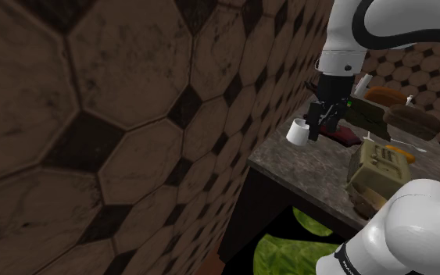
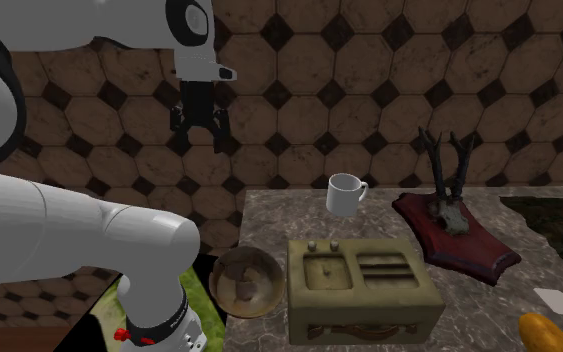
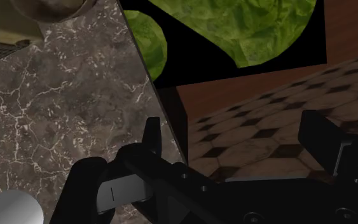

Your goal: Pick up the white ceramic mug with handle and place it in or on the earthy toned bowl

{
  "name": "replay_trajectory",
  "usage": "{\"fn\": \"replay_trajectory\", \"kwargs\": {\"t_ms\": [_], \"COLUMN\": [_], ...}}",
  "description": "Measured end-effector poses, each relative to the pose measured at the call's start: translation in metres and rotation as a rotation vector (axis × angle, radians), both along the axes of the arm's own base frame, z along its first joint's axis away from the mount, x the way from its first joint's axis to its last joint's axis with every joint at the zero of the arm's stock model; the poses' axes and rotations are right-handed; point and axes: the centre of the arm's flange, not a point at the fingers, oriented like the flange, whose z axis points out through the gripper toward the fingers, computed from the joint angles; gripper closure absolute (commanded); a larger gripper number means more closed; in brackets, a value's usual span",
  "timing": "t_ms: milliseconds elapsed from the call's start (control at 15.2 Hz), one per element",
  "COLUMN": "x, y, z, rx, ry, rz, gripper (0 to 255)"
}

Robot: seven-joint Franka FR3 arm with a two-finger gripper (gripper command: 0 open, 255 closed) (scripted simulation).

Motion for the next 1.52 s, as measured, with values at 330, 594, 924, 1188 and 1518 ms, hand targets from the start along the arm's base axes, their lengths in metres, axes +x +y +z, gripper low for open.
{"fn": "replay_trajectory", "kwargs": {"t_ms": [330, 594, 924, 1188, 1518], "x": [0.018, 0.043, 0.067, 0.087, 0.112], "y": [-0.031, -0.069, -0.125, -0.170, -0.221], "z": [-0.015, -0.037, -0.056, -0.077, -0.103], "rx": [0.000, -0.001, -0.003, -0.004, -0.005], "ry": [-0.017, -0.040, -0.071, -0.095, -0.125], "rz": [-0.021, -0.047, -0.081, -0.107, -0.141], "gripper": [0, 0, 0, 0, 0]}}
